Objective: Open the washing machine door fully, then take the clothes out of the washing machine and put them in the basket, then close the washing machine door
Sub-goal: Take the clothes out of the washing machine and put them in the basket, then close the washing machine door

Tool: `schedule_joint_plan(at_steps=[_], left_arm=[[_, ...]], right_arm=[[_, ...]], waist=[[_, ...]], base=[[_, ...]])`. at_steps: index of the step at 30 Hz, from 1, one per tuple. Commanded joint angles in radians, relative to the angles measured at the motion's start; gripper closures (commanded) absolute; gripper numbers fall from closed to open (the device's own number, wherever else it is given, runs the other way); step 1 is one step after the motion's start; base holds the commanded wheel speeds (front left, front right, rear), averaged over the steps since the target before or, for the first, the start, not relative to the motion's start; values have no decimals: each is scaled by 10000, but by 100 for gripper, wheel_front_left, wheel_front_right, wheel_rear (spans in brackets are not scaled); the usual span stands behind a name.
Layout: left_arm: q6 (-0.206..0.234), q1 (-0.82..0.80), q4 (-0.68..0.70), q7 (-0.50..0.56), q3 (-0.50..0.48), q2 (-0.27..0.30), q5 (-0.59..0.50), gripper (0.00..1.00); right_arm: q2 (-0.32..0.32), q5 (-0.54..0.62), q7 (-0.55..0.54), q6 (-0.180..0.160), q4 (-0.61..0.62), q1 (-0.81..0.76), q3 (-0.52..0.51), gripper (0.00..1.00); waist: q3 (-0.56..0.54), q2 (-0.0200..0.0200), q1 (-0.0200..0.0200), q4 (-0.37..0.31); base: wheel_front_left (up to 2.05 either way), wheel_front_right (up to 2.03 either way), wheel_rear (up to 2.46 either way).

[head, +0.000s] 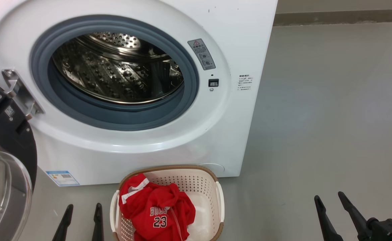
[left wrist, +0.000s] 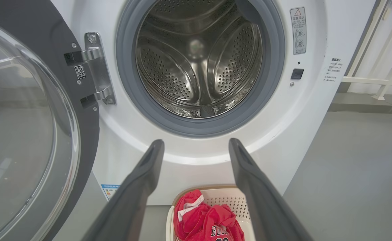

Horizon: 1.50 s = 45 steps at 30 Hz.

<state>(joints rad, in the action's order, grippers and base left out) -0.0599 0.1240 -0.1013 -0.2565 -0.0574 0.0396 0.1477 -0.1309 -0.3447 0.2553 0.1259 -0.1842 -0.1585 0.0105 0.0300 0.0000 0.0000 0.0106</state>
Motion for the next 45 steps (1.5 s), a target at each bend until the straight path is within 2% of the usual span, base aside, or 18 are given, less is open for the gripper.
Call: schedule_joint_plan(at_steps=[1, 22, 45], left_arm=[[93, -122, 306, -53, -287, 107, 74, 0], [208, -197, 304, -53, -196, 106, 62, 0], [230, -131, 422, -53, -198, 106, 74, 0]], right_arm=[[-193, -24, 65, 48, 249, 85, 158, 0], [-236, -5, 65, 48, 253, 205, 195, 0], [-200, -18, 65, 48, 264, 147, 211, 0]], waist=[[-13, 0, 0, -7], [112, 0, 0, -39], [22, 0, 0, 21]], base=[[0, 0, 0], [-7, 7, 0], [-110, 110, 0]])
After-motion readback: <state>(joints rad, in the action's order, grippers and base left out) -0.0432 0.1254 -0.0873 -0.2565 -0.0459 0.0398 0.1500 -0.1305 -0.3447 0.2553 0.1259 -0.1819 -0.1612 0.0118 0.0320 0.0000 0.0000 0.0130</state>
